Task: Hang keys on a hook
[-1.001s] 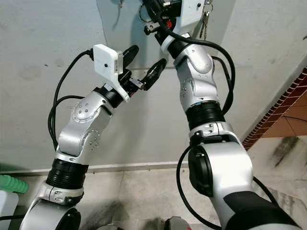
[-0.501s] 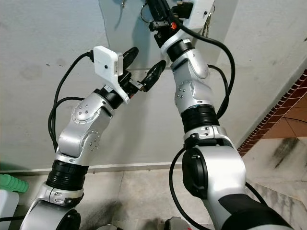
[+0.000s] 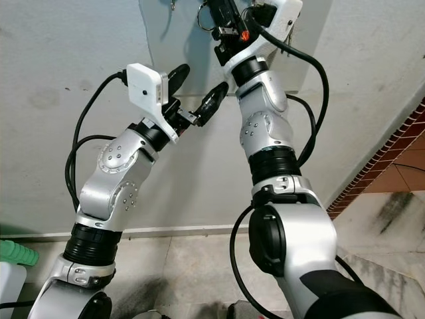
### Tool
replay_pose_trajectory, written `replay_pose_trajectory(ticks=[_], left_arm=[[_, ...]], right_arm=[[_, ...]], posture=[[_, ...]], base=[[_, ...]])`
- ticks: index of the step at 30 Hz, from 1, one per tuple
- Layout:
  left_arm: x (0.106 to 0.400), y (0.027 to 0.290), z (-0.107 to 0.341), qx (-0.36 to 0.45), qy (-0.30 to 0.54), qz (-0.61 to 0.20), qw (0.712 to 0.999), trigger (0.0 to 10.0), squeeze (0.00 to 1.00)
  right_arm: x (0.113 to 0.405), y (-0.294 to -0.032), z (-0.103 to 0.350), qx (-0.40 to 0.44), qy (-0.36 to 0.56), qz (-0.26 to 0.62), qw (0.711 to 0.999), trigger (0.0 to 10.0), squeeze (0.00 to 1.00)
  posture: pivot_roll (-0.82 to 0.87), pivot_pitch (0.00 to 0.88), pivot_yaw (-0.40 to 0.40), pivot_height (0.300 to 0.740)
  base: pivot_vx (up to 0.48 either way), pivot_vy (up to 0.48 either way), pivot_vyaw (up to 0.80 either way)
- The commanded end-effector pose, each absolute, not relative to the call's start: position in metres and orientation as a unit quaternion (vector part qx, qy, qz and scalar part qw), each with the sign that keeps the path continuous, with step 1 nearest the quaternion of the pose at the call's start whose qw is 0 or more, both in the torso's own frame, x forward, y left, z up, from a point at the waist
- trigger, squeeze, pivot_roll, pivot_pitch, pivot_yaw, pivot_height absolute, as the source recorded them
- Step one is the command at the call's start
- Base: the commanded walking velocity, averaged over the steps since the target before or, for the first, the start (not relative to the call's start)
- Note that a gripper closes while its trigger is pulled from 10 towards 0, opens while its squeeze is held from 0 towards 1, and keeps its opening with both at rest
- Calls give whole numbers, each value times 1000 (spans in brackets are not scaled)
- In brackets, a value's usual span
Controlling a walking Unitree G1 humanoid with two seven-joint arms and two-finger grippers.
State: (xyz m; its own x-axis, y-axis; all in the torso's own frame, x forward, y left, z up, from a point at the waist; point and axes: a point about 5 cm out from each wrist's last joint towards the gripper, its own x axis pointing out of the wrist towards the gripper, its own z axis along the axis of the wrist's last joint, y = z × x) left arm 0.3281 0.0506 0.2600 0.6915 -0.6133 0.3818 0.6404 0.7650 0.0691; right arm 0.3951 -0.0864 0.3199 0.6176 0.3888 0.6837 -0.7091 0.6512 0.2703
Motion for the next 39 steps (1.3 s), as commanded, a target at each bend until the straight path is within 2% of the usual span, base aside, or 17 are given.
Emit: replay_pose_trajectory(ticks=[1, 6, 13, 25, 27, 39], left_arm=[[325, 50, 261, -32, -199, -343, 917, 10000, 0], [325, 50, 261, -33, -199, -341, 918, 10000, 0], [324, 50, 261, -33, -199, -342, 918, 10000, 0], [324, 50, 261, -34, -197, -341, 918, 10000, 0], [324, 50, 261, -33, -197, -341, 919, 10000, 0], [324, 51, 260, -35, -196, -338, 920, 10000, 0]], right_arm=[[397, -94, 316, 291, -294, 300, 859, 10000, 0], [392, -98, 323, 303, -333, 312, 837, 10000, 0], [388, -100, 327, 311, -353, 315, 824, 10000, 0], [389, -99, 325, 313, -347, 317, 826, 10000, 0], [389, -98, 324, 316, -342, 320, 825, 10000, 1000], [389, -98, 324, 317, -341, 322, 824, 10000, 1000]], posture=[[-20, 143, 0, 721], [-19, 145, -2, 721], [-21, 148, 0, 721], [-20, 155, -1, 721], [-20, 155, -1, 721], [-17, 164, -6, 721]], base=[[0, 0, 0], [0, 0, 0], [0, 0, 0], [0, 0, 0], [0, 0, 0], [0, 0, 0]])
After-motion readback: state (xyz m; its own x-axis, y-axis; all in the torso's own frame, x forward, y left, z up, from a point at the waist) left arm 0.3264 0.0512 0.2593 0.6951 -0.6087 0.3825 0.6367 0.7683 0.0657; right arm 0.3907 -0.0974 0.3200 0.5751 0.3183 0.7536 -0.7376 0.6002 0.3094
